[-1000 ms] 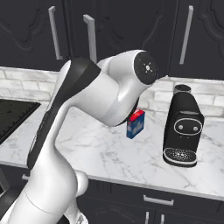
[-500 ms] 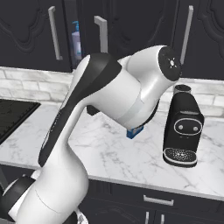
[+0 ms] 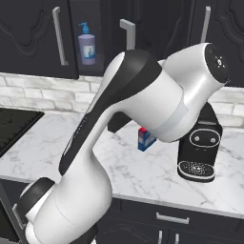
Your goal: Pick the soap dispenser and soap dispenser from the cabinet and place them on the counter.
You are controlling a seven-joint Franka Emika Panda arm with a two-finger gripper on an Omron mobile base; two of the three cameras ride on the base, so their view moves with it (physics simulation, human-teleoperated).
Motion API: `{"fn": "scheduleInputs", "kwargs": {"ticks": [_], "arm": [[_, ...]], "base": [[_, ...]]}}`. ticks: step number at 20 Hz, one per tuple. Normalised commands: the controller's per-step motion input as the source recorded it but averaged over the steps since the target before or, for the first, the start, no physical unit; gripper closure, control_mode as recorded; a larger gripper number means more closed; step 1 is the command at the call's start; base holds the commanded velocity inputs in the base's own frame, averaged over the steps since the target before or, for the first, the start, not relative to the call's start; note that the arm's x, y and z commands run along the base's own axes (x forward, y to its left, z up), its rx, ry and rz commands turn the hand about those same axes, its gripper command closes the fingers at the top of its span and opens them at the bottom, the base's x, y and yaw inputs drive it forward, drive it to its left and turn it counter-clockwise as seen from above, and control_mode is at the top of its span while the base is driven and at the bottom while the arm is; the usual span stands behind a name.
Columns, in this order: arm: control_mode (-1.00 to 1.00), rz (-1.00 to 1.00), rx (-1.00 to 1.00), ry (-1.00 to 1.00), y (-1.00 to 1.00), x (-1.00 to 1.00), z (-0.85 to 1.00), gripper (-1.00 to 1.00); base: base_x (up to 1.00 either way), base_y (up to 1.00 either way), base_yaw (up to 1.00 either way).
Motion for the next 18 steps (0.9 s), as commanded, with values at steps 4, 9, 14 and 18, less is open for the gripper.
{"fn": "scheduleInputs", "kwargs": {"ticks": [4, 9, 14, 18], "arm": [[-1.0, 0.0, 0.01, 0.08, -0.22, -0.12, -0.01, 1.0], [-1.0, 0.0, 0.0, 0.07, -0.16, -0.08, -0.01, -1.0], [-1.0, 0.0, 0.0, 0.06, -0.21, -0.14, -0.05, -1.0], [-1.0, 0.0, 0.0, -0.02, -0.16, -0.21, -0.01, -1.0]], "base": [[0.0, 0.0, 0.0], [0.0, 0.0, 0.0], [0.0, 0.0, 0.0], [0.0, 0.0, 0.0]]}}
